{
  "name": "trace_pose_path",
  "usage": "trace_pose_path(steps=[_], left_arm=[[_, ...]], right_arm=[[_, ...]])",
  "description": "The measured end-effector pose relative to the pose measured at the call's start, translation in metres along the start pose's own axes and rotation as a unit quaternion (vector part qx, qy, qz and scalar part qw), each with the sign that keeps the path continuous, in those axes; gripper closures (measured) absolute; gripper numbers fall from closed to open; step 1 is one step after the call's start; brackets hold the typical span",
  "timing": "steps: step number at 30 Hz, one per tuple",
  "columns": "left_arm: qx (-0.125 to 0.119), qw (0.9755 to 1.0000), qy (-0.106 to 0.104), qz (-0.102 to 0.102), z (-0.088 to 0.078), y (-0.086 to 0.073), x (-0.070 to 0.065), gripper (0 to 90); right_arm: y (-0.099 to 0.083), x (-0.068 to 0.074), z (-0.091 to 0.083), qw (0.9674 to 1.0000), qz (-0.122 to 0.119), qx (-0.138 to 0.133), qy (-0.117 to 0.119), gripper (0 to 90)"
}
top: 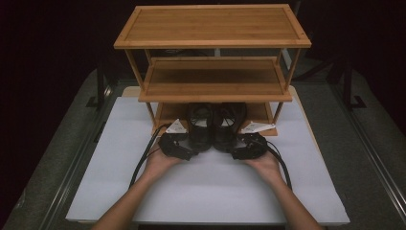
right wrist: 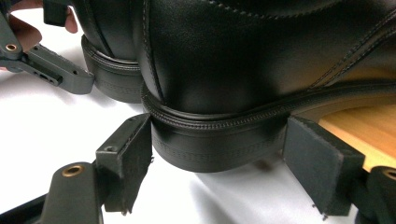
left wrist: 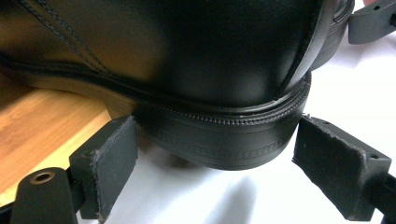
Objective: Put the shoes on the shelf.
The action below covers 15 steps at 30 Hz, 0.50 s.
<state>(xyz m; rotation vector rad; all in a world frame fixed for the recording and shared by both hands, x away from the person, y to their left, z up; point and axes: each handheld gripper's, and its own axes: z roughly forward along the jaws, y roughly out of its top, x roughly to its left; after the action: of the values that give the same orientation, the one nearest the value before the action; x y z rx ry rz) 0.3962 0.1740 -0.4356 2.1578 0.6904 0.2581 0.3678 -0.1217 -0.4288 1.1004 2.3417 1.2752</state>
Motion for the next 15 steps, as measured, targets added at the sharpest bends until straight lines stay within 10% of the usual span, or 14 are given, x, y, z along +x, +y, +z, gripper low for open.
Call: trace_pose_path(steps=[15], left_arm=[[0.016,0.9993,0.032,0.008,0.025,0.017,0.032,12.3]], right_arm=[[0.018,-0.027,0.028,0.9998,-0.003,-0.005,-0.022,24.3]])
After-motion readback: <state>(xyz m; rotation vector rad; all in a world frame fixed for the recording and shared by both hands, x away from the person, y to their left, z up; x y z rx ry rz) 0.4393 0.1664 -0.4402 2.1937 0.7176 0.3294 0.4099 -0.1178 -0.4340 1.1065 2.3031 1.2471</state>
